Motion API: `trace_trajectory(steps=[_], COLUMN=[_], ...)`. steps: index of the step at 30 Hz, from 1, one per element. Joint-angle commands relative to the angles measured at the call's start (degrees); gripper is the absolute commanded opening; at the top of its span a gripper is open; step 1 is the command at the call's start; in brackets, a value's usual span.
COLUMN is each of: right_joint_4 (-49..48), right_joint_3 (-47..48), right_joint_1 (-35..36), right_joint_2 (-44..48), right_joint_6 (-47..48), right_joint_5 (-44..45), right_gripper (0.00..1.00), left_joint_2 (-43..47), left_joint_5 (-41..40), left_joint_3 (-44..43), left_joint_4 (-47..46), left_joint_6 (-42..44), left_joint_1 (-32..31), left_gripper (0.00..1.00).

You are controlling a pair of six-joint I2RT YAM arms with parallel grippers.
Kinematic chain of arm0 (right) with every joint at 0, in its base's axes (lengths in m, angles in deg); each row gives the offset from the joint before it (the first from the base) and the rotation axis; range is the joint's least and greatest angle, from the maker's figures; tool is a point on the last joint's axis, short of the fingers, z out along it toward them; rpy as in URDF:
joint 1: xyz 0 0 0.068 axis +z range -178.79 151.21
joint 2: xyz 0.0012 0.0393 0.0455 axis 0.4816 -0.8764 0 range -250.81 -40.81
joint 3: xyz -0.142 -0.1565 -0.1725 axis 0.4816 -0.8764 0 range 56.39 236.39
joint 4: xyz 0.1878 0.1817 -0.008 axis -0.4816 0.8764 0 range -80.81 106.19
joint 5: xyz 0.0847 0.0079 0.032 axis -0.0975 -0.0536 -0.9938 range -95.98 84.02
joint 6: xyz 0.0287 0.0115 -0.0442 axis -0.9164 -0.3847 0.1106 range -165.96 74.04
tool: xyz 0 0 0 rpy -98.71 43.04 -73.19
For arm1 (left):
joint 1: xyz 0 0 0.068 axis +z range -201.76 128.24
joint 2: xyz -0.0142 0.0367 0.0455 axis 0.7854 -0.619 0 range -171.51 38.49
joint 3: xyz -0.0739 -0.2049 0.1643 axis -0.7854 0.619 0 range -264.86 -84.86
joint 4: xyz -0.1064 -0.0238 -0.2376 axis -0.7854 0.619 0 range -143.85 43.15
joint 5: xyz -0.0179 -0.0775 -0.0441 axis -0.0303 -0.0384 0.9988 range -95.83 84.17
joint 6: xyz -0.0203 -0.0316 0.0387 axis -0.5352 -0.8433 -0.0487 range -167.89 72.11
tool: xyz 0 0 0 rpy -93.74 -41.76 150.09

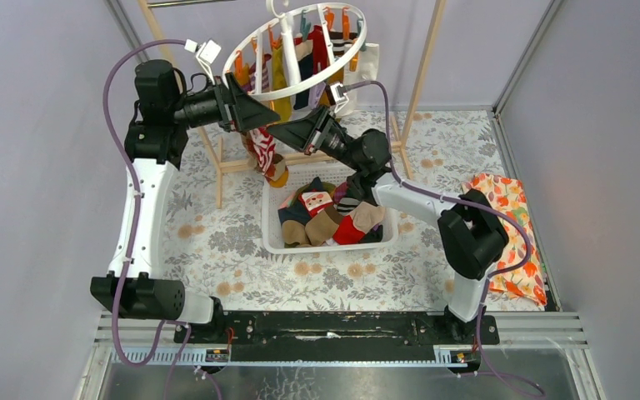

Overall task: Clip the socks to the hanger
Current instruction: Open the clamp at the hanger.

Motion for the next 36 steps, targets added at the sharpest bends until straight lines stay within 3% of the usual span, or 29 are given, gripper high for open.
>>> trace_trajectory(steps=[1, 8, 14, 24, 36], right_joint_4=[-1.8, 13.3, 18.5, 23.5, 26.7], right_joint_3=[-2.3, -6.1, -5.6, -1.6, 2.0], right_joint_1=[1.2, 4.7, 8.2, 13.8, 17.4], right_joint_2=[5.9, 12.9, 14.1, 12.0, 11.3], right_joint_6=[7.1, 28.0, 41.7, 57.2, 64.3], right_joint_5=[4.8, 17.7, 28.1, 39.4, 44.1], right_gripper=[0.00, 0.00, 0.00, 0.00, 0.00], left_joint_2=[2.4, 6.0, 7.1, 5.1, 1.3], left_joint_5=[-5.4, -14.8, -14.9, -14.3, -15.4], left_joint_3=[-0.2, 0.3, -0.5, -5.0, -7.6], left_joint_4=[6.5, 12.3, 13.6, 13.2, 10.9], left_joint_6=[5.0, 8.1, 8.4, 6.4, 5.7], left_joint_1=[-0.1, -0.1, -0.1, -0.1, -2.4], left_gripper=[0.99, 0.99, 0.99, 0.96, 0.82])
